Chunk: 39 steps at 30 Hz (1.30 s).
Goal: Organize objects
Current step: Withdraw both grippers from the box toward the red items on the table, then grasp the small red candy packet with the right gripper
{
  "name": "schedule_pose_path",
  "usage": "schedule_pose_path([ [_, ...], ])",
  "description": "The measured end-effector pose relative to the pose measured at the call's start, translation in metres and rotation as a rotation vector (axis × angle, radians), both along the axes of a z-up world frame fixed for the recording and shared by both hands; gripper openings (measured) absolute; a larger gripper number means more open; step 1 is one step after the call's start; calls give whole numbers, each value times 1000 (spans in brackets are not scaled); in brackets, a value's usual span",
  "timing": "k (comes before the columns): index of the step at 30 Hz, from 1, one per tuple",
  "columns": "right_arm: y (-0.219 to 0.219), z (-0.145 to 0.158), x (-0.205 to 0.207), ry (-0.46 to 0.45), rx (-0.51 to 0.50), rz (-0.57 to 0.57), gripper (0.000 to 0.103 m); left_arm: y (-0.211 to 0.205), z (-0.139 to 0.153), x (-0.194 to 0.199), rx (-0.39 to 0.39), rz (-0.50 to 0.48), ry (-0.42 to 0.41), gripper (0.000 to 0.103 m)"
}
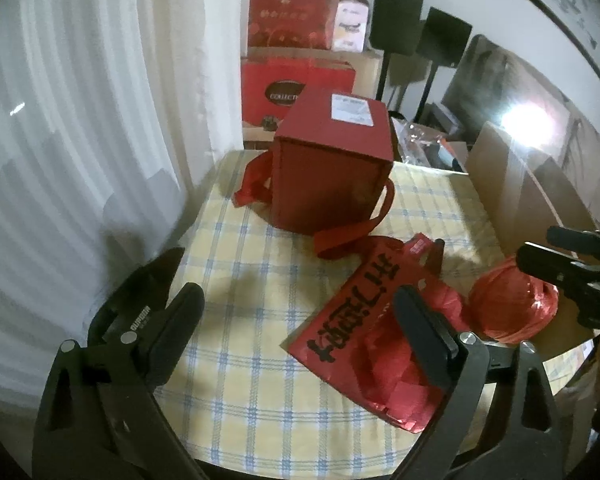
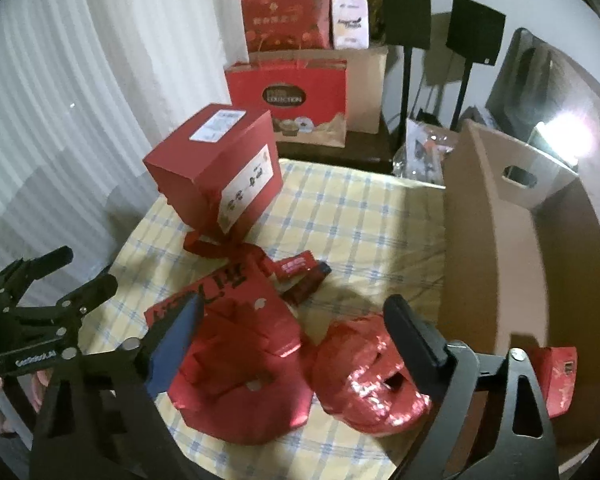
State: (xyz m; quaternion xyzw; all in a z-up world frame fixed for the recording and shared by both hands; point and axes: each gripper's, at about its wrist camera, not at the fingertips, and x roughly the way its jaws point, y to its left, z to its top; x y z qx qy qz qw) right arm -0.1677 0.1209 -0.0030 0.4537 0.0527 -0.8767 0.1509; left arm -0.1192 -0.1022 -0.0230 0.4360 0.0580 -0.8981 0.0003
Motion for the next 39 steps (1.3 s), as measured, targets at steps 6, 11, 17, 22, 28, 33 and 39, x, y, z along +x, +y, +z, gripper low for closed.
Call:
schedule_pose_path([
  [6,-7,-22,-24,-74,11,-36,75,0,-8,-8,9,-12,-11,92],
  [11,-12,-38,-43,-110,28,-71,67,2,-15,-16,16,-20,-19,89],
  [17,-16,-56,-63,-154,47,-104,61,3,-22,-27,26,-19,-26,84],
  [22,-20,-75,-79,-211,75,-133,50,3,-27,-34,31,-23,-33,78],
  [28,-22,-89,-91,-259,97,-164,44,3,-31,-39,36,-26,-34,75],
  [33,-24,-98,-95,-278,117,-164,33,5,-33,-41,29,-26,-45,69],
  [39,-24,-107,-94,-290,130,-167,20,6,-30,-44,36,-25,-38,69],
])
